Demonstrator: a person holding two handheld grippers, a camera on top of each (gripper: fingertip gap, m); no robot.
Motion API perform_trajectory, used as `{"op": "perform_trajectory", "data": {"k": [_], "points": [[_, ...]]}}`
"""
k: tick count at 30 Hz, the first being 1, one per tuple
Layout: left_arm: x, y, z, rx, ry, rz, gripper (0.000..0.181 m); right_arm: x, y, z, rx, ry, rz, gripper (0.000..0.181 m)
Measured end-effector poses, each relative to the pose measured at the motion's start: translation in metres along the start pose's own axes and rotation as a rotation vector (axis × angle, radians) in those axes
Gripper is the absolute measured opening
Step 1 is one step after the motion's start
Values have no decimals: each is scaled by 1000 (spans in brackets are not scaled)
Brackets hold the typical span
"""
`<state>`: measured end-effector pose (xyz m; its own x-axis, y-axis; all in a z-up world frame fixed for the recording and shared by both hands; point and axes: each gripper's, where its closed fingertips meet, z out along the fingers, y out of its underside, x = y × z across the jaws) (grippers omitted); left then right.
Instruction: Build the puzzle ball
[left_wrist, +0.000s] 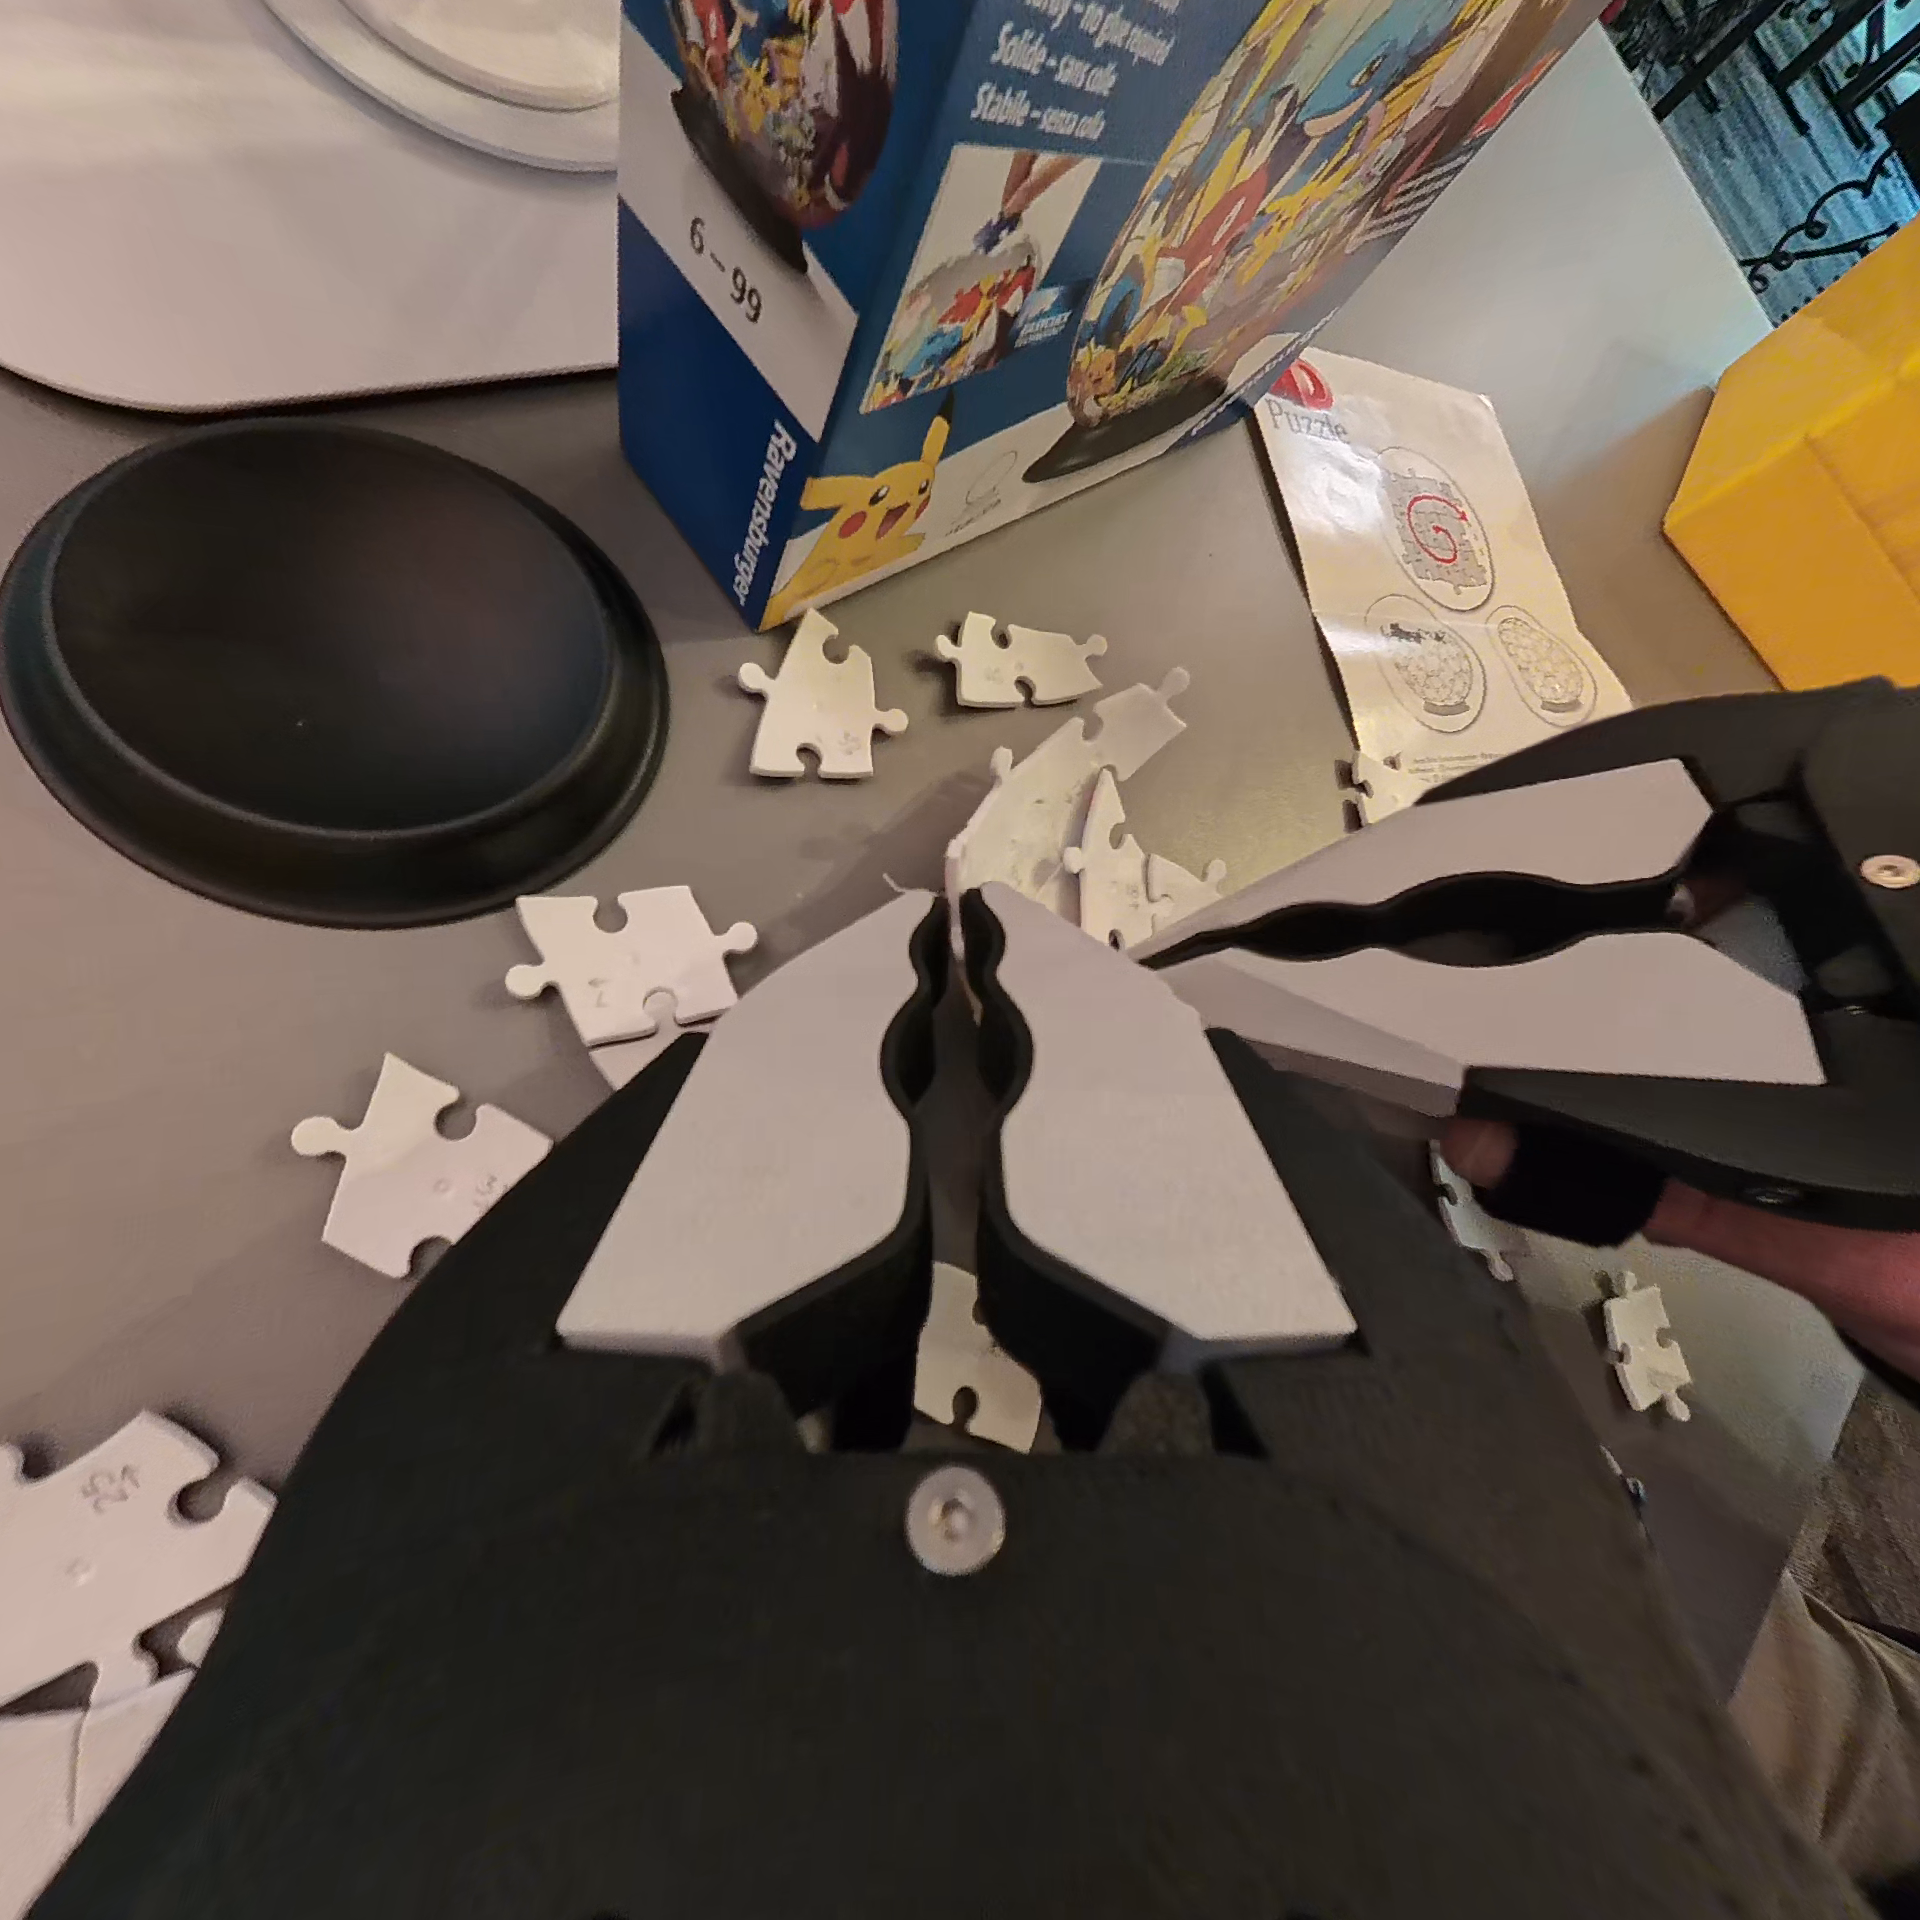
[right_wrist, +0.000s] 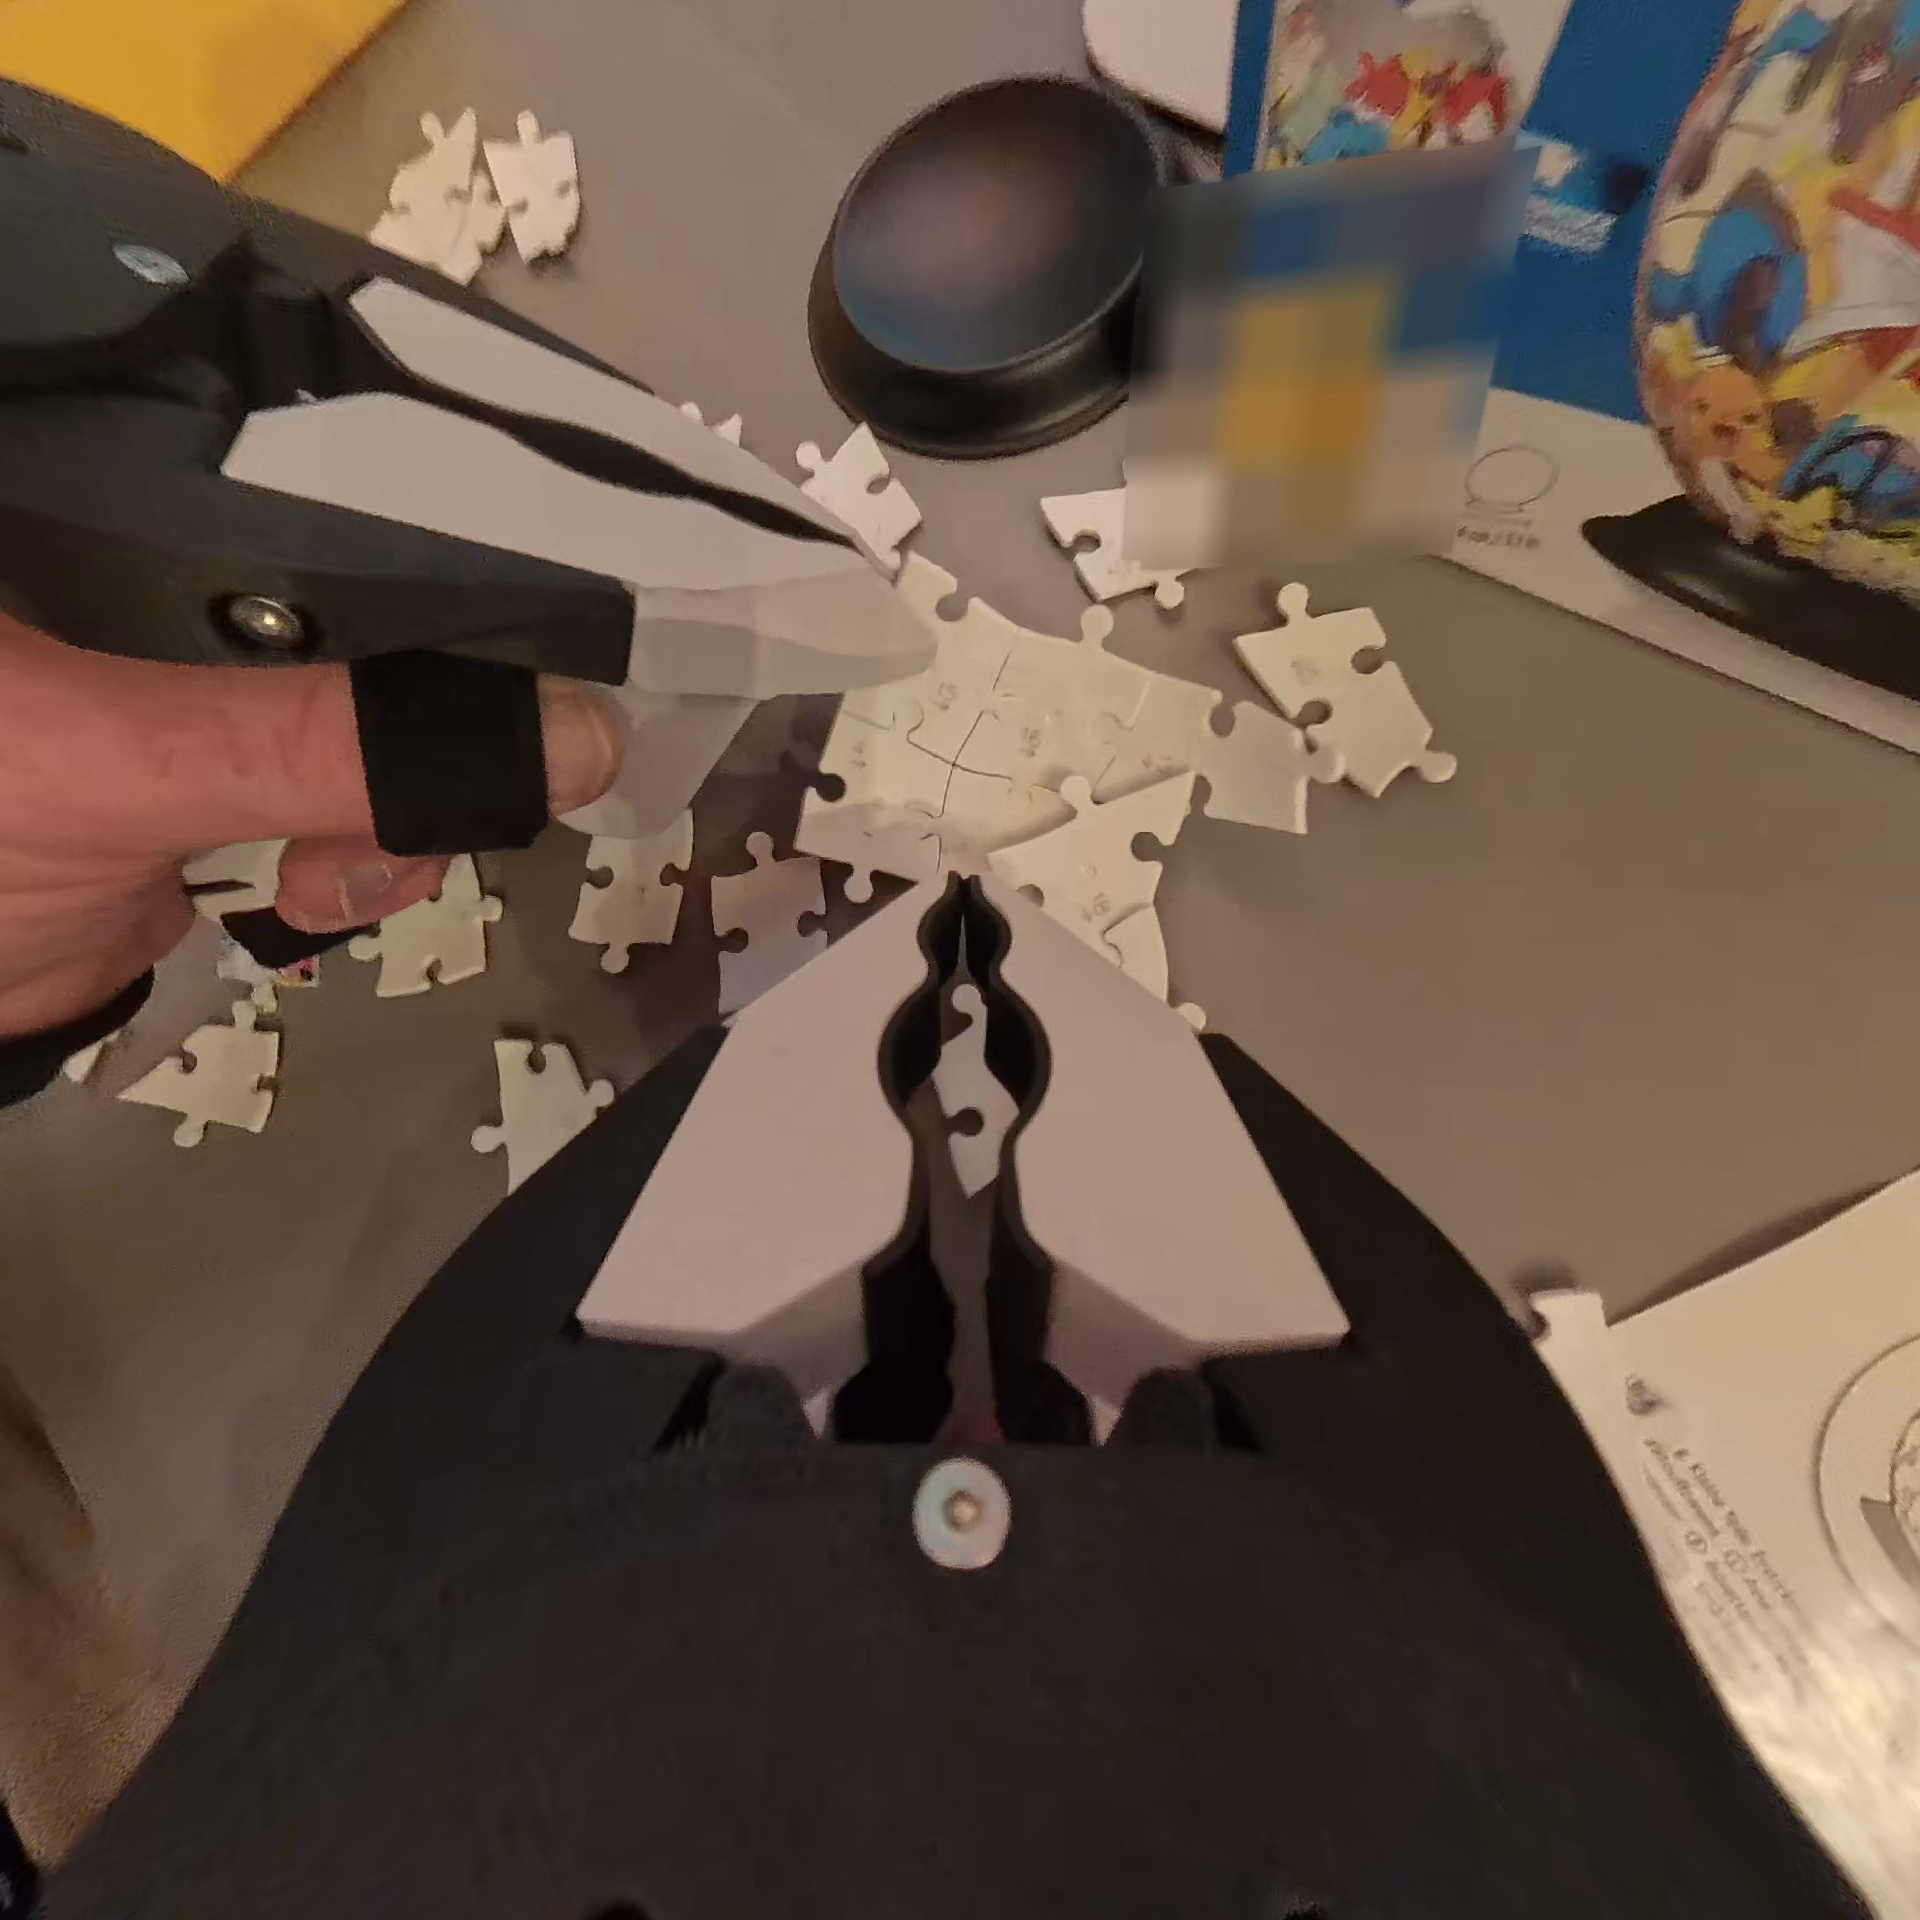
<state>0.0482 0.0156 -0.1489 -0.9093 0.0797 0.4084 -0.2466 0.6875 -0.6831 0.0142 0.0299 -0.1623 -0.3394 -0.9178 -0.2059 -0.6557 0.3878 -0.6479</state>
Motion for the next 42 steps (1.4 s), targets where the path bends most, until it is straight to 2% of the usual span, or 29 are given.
{"op": "perform_trajectory", "data": {"k": [1, 5, 13, 21, 34, 42], "points": [[0, 0, 0, 1, -1, 1, 3, 0, 1, 2, -17, -4, -11, 0], [1, 0, 0, 2, -3, 2, 3, 10, -1, 7, -32, 47, -66, 0], [2, 0, 0, 7, 2, -2, 3, 13, -5, -1, 12, 27, -36, 0], [7, 1, 2, 4, 6, 4, 3, 12, 4, 1, -26, 23, -73, 0], [8, 3, -2, -5, 5, 8, 2, 17, 1, 1, -2, 49, -89, 0], [12, 6, -2, -20, 18, 12, 2, 17, 1, -10, -2, 31, -107, 0]]}}
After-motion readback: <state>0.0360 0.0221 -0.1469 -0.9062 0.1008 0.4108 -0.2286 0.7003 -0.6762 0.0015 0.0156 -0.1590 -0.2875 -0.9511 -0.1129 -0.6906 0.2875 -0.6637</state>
